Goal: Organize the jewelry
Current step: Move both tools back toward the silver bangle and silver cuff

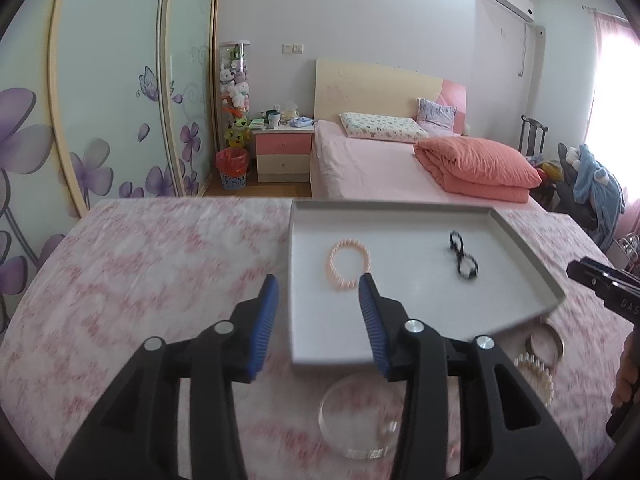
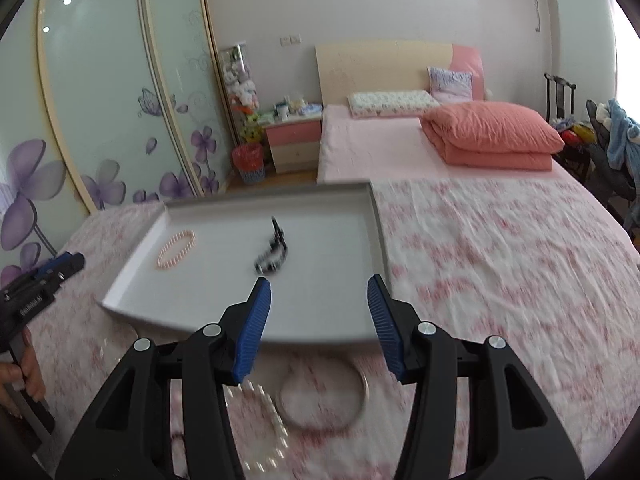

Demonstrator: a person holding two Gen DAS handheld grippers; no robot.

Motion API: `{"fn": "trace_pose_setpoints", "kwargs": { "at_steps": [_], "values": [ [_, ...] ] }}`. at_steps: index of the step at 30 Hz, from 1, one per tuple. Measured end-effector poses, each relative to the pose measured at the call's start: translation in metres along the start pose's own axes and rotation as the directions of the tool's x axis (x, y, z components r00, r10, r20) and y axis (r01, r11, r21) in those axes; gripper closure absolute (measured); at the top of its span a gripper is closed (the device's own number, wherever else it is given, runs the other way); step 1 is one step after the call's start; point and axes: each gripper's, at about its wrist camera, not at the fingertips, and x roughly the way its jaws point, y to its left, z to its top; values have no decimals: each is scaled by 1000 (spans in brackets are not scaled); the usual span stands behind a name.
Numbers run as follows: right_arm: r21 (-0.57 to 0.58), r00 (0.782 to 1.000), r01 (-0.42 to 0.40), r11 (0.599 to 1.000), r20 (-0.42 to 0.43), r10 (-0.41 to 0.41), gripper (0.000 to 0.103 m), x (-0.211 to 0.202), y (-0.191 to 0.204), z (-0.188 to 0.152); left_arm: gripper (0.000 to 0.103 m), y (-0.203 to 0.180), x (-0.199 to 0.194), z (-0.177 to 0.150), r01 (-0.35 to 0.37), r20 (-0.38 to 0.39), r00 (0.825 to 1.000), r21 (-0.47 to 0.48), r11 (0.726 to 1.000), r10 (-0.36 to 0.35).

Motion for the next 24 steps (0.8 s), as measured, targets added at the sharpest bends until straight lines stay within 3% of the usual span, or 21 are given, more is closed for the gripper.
{"fn": "trace_pose_setpoints", "kwargs": {
  "at_steps": [4,7,9,21,24],
  "values": [
    [18,995,9,1000,-99,-7,50,6,-8,-25,57,6,-10,-18,2,-24,1000,-2,1000,-2],
    [29,988,25,999,-153,-20,39,16,-5,-37,57,8,-12,-28,6,-43,999,-8,1000,-6],
    [37,985,19,999,-173,-12,39,20,-2,-41,57,8,-13,-31,7,-51,999,-15,1000,-8],
    [3,978,89,996,-189,-87,30,36,11,-45,54,6,-11,-41,12,-71,997,-13,1000,-13],
    [12,979,78,997,-191,-74,30,36,10,-46,54,5,-10,-42,14,-74,997,-11,1000,-15]
  ]
}}
